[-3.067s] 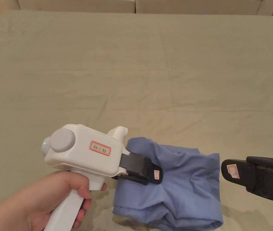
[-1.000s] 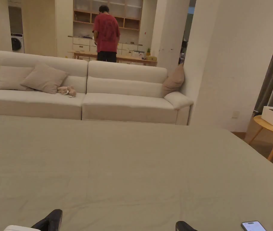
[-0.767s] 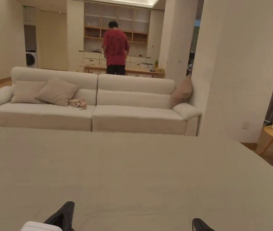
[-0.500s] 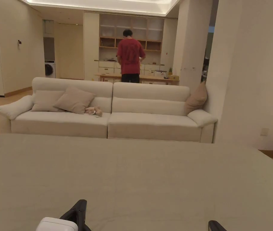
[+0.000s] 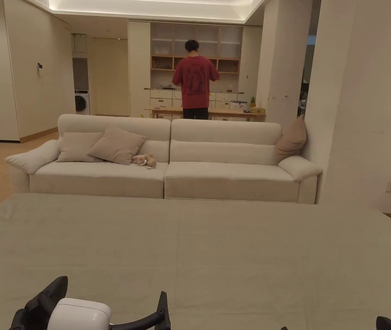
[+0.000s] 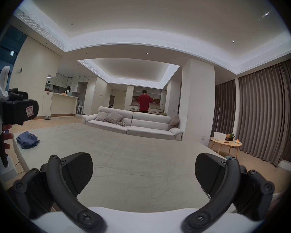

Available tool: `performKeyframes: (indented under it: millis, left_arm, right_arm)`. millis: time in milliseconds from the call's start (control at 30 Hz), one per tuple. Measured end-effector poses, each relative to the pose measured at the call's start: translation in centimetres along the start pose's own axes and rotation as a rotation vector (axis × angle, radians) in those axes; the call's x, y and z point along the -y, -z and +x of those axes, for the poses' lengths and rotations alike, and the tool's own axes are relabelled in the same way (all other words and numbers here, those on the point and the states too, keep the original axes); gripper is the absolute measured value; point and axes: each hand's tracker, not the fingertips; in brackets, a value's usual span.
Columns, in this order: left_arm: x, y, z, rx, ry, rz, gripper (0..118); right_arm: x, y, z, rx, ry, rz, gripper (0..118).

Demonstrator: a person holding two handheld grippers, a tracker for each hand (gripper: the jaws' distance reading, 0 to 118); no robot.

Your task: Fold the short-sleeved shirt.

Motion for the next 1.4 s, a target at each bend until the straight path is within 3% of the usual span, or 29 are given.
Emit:
performKeyframes:
  millis: [400, 533, 633, 933, 1233, 1400]
  left_arm:
    - [1.9, 0.1, -0.1, -0.020, -0.038, 0.048, 118]
    - [4.5, -0.1, 0.5, -0.090, 0.046, 0.110, 118]
    - [5.8, 0.0, 0.7, -0.047, 0.067, 0.062, 118]
    - [6.0, 0.1, -0.2, -0.076, -0.015, 0.027, 118]
    - [5.7, 0.1, -0.5, -0.057, -0.049, -0.008, 118]
    - [5.6, 0.2, -0.4, -0.034, -0.053, -0.020, 118]
  right_arm:
    - [1.0, 1.0, 0.1, -0.009, 0.006, -0.025, 118]
    - [3.6, 1.4, -0.5, -0.004, -0.003, -0.033, 118]
    - [5.0, 1.8, -1.0, -0.013, -0.012, -0.073, 118]
    - [4.5, 2.2, -0.8, -0.005, 0.014, -0.074, 118]
    - [4.3, 1.5, -0.2, -0.075, 0.056, -0.060, 118]
    - [4.1, 1.5, 0.2, 0.010, 0.079, -0.076, 118]
